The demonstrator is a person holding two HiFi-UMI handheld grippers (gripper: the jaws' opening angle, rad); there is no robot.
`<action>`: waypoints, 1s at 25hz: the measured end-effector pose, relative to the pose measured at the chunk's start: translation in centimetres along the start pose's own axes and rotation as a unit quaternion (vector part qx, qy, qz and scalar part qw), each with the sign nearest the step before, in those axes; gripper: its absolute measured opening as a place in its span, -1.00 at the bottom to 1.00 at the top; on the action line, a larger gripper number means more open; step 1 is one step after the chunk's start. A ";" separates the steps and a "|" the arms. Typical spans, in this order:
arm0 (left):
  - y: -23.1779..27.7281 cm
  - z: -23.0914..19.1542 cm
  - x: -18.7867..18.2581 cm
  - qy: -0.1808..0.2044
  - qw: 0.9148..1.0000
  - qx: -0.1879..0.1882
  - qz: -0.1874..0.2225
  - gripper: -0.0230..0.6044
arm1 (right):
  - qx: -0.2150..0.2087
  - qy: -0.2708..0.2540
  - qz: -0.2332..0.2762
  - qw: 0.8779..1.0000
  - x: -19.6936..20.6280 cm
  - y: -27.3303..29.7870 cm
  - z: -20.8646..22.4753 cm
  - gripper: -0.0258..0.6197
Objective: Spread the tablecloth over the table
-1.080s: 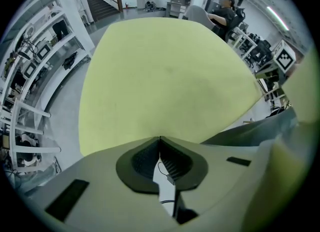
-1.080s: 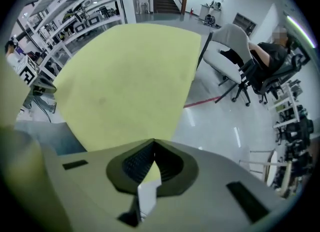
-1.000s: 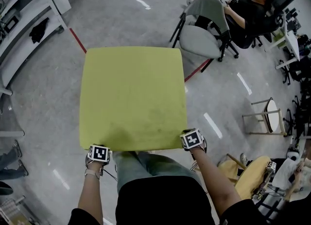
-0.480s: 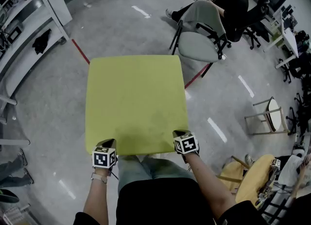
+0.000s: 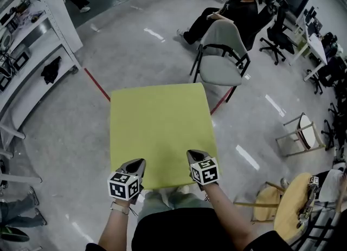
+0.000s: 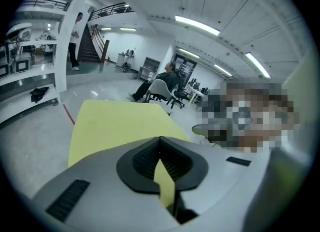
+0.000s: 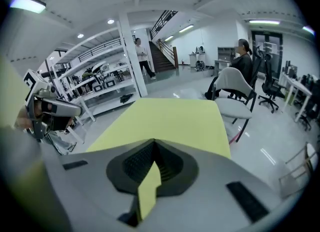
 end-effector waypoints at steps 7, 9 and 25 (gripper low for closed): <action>-3.0 1.3 -6.0 0.049 0.997 0.043 0.049 -0.89 | -0.012 -0.008 0.089 0.996 -7.2 -3.0 -4.0 -0.89; -3.9 1.4 -7.8 0.044 0.995 0.052 0.079 -0.89 | -0.018 -0.016 0.114 0.993 -9.1 -4.2 -5.0 -0.89; -10.6 5.4 -18.4 0.128 0.962 0.064 0.231 -0.89 | -0.037 -0.079 0.255 0.963 -20.3 -14.2 -7.9 -0.89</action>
Point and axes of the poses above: the fingertips, and each gripper's own axes: y forward along the fingers, z to its right, x out of its underside, the point moved 6 cm from there along -y, backward along the fingers, and after that the axes turned 2 degrees about y, right-handed, at the moved point
